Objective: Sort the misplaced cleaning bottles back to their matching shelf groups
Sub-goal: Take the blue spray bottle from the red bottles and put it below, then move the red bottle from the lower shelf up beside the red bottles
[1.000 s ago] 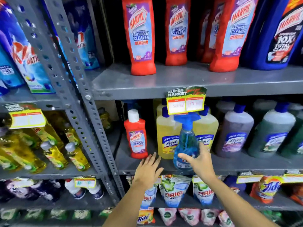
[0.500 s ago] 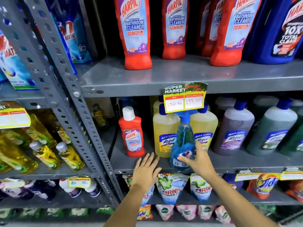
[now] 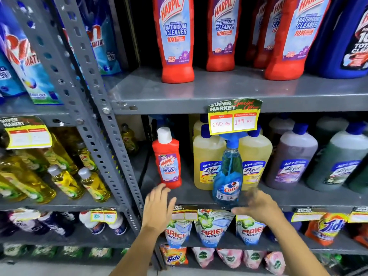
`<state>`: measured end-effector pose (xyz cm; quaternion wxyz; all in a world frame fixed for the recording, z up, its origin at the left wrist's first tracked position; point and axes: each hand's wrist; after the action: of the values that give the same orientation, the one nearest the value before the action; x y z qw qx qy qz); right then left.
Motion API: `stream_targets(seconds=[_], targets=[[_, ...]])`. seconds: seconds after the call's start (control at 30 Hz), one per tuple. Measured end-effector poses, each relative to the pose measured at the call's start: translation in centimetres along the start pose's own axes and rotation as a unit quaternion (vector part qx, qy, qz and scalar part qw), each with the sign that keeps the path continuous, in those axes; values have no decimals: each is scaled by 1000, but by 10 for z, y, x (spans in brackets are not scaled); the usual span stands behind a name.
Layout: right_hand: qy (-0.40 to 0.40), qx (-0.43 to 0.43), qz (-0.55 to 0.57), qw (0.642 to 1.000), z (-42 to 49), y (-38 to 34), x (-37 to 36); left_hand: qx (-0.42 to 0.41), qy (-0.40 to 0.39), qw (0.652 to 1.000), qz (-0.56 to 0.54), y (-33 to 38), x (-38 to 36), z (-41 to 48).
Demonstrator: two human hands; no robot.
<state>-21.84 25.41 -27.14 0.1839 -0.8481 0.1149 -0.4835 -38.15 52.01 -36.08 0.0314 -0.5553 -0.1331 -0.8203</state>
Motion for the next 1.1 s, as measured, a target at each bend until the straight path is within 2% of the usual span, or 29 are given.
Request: stream_targets(seconds=[0.03,0.1,0.17,0.27,0.4,0.47,0.6,0.7,0.87,0.97,1.1], targets=[[-45,2,-21,999,-11,-6,3,12,-9,1000,1,-7,0,0],[-127,37,7,991,-36,-28,5,25,-36,999,1,-15,-2,2],[-145,92,9,985,-59,-61,2,36,-56,998,-8,-20,-8,3],[-47,174,-19,984,-66,-113,-11,66,-63,996,-18,-20,-14,2],[65,255,58,963,-52,-166,-35,92,-63,994,-18,-17,-19,5],[65,246,92,963,-38,-184,-47,91,-62,994,-18,-17,-19,5],[-9,181,196,964,1,-201,-65,92,-74,993,-11,-19,-20,6],[-47,158,220,961,15,-205,-71,84,-73,994,-16,-20,-20,6],[9,178,169,969,10,-204,-72,70,-75,995,-8,-21,-22,6],[47,197,171,964,2,-192,-69,70,-91,993,9,-21,-22,7],[56,240,184,952,-26,-176,-49,66,-107,992,7,-19,-17,8]])
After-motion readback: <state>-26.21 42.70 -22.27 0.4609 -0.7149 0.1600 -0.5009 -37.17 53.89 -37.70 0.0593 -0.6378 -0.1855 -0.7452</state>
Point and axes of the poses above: each hand's wrist, its own z-axis towards the middle knuckle, its own x-axis out of the back of the hand, y = z × x, and after that the axes turned 14 degrees about -x, right-handed
